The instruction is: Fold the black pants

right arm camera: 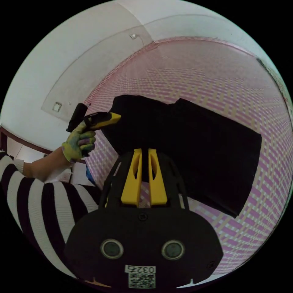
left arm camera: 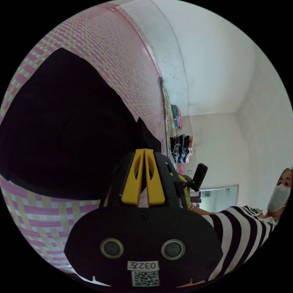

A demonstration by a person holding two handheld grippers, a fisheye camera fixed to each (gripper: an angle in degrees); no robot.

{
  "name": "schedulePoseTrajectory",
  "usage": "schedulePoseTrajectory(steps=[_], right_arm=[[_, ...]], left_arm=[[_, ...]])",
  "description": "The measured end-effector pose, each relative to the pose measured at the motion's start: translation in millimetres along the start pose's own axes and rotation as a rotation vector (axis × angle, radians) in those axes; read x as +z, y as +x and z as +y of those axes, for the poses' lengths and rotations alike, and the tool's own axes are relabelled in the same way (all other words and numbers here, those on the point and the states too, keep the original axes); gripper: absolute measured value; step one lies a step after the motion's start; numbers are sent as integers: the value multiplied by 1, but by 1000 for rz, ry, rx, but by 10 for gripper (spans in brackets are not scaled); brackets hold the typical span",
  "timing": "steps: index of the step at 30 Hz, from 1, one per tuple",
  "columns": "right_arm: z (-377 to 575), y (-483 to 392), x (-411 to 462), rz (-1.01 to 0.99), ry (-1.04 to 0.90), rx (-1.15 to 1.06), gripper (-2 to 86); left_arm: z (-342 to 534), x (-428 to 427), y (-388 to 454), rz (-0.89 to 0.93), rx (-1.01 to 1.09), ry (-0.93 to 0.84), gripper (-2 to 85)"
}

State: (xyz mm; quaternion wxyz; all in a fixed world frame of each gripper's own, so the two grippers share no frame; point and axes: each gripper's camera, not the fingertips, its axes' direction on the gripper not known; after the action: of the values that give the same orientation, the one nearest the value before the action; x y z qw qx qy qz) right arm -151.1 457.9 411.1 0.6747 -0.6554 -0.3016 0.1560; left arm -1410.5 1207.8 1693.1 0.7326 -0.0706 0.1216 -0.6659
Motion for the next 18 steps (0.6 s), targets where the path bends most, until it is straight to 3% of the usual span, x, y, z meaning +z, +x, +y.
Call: schedulePoseTrajectory(steps=[5, 8, 11, 18], right_arm=[[-1, 23, 45, -179, -191, 26, 111], [-2, 20, 29, -173, -210, -37, 65], [11, 40, -4, -252, -134, -17, 14], [53, 112, -47, -218, 26, 238, -2]], left_arm=[[-3, 22, 10, -5, 2, -72, -9], [-3, 38, 21, -16, 21, -129, -9], [-4, 53, 32, -34, 51, -185, -9], [1, 82, 44, -81, 56, -297, -5]])
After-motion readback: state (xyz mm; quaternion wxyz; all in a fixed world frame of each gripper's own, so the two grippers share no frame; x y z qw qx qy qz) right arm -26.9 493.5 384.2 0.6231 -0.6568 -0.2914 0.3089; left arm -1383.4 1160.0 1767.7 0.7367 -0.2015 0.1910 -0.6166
